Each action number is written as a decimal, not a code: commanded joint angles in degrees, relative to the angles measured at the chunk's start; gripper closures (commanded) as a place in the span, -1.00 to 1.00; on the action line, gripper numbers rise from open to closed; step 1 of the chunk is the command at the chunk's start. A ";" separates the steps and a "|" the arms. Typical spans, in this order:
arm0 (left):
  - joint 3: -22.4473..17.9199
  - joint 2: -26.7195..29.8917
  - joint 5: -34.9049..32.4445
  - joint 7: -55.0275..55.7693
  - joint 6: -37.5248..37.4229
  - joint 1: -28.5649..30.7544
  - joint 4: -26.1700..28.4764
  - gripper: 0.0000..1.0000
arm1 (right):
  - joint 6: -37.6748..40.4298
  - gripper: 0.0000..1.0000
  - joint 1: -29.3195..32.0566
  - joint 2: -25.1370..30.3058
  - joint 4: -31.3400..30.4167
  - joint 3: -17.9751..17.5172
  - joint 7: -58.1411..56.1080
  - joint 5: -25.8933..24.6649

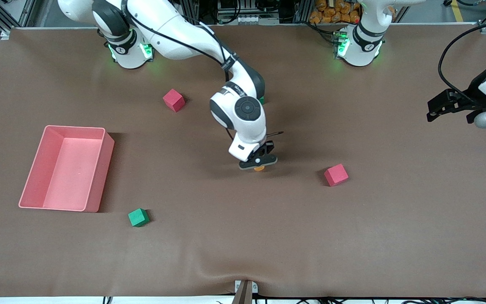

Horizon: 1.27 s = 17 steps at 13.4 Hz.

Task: Place and upright button with both arms
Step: 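Lift the button out of the tray and carry it to mid-table, then set the button down and open the right gripper while the left gripper approaches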

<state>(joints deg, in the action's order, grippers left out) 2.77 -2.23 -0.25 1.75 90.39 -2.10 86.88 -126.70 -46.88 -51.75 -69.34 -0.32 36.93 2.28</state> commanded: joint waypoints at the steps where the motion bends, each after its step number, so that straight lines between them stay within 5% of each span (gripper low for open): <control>1: 0.04 -0.50 0.61 -0.96 -0.31 -0.09 -0.57 -1.00 | -1.60 0.96 0.04 -3.61 4.21 -1.61 5.33 1.05; 2: 0.13 -0.58 0.61 -0.96 -0.31 -0.09 -0.57 -1.00 | -2.84 0.92 -0.66 -4.14 4.12 -1.62 6.39 0.97; 3: 0.13 -0.59 0.69 -0.96 -0.31 -0.09 -0.66 -1.00 | -3.02 0.67 -0.66 -4.41 4.04 -1.62 6.40 0.97; 5: 0.83 -0.59 0.78 -0.96 -0.48 -0.01 -0.66 -1.00 | -2.94 -0.99 -0.66 -4.33 3.77 -1.62 6.75 0.97; 10: 1.00 -0.67 0.52 -1.05 -0.48 -0.53 -0.66 -1.00 | -1.71 -1.00 2.93 -0.11 3.77 -1.44 7.99 5.35; 17: 2.05 -6.20 0.78 -0.44 -0.48 -3.07 -1.10 -1.00 | -0.30 -1.00 16.27 0.16 3.42 -1.09 6.67 2.21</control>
<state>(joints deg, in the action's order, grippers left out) 4.12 -5.93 -0.25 1.53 90.38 -4.51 87.08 -127.58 -34.26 -52.04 -65.49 -0.73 44.32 5.63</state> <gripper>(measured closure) 0.000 0.000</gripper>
